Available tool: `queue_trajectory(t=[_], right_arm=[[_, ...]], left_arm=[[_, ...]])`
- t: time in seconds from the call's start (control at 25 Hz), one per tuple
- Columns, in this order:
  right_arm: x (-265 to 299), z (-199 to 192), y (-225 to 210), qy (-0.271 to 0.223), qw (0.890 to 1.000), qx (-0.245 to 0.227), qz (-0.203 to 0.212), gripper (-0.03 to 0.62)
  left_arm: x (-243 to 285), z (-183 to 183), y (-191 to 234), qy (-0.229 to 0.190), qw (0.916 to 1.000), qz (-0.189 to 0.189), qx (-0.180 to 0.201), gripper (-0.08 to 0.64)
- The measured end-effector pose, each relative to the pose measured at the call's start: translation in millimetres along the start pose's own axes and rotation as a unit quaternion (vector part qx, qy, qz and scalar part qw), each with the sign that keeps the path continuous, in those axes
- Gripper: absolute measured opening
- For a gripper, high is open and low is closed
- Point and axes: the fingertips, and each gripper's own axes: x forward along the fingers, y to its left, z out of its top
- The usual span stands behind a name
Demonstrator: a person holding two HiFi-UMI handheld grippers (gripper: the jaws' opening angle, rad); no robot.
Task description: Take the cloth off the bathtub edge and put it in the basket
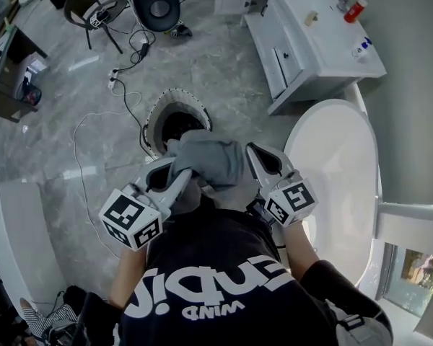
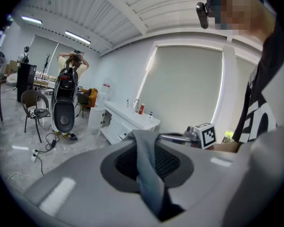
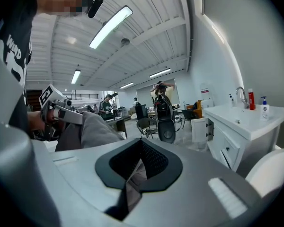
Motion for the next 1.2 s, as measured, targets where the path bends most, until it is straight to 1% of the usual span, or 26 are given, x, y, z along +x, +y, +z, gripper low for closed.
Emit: queue_trajectory(t=[0.16, 0.28, 0.48, 0.64, 0.72, 0.88, 1.0, 1.2], right_arm=[[43.9, 9.7, 1.8, 0.002, 1.000, -0.006, 0.001, 0.009], [67.4, 18.6, 0.4, 0.006, 1.000, -0.009, 0.004, 0.009], [100.2, 35.7, -6.1, 0.007, 1.000, -0.018, 0.021, 0.009], [124.9, 48.0, -21.0, 0.001, 0.999, -0.016, 0.036, 0.009], [137.5, 54.5, -30.1, -0.001, 0.999, -0.018, 0.046, 0.009], [158.5, 63.9, -51.8, 0.000, 0.998, -0.021, 0.062, 0.009], [173.3, 71.9, -65.5, -0.002, 0.997, -0.024, 0.078, 0.009], [192.8, 75.5, -83.2, 0.003, 0.993, -0.019, 0.114, 0.009]], left_arm=[[-9.6, 28.2, 40.0, -0.018, 0.9998, 0.004, -0.002, 0.049], [-14.8, 53.6, 61.6, -0.032, 0.9994, 0.010, 0.005, 0.049], [-11.7, 95.7, 89.7, -0.053, 0.9982, 0.028, 0.007, 0.049], [-6.0, 126.1, 106.7, -0.069, 0.9967, 0.042, 0.008, 0.049], [-2.9, 140.3, 118.2, -0.078, 0.9953, 0.056, 0.009, 0.049], [0.5, 161.8, 136.9, -0.095, 0.9918, 0.085, 0.002, 0.049], [6.2, 175.1, 144.2, -0.101, 0.9896, 0.103, 0.006, 0.049], [20.9, 176.9, 155.4, -0.098, 0.9847, 0.144, -0.009, 0.049]])
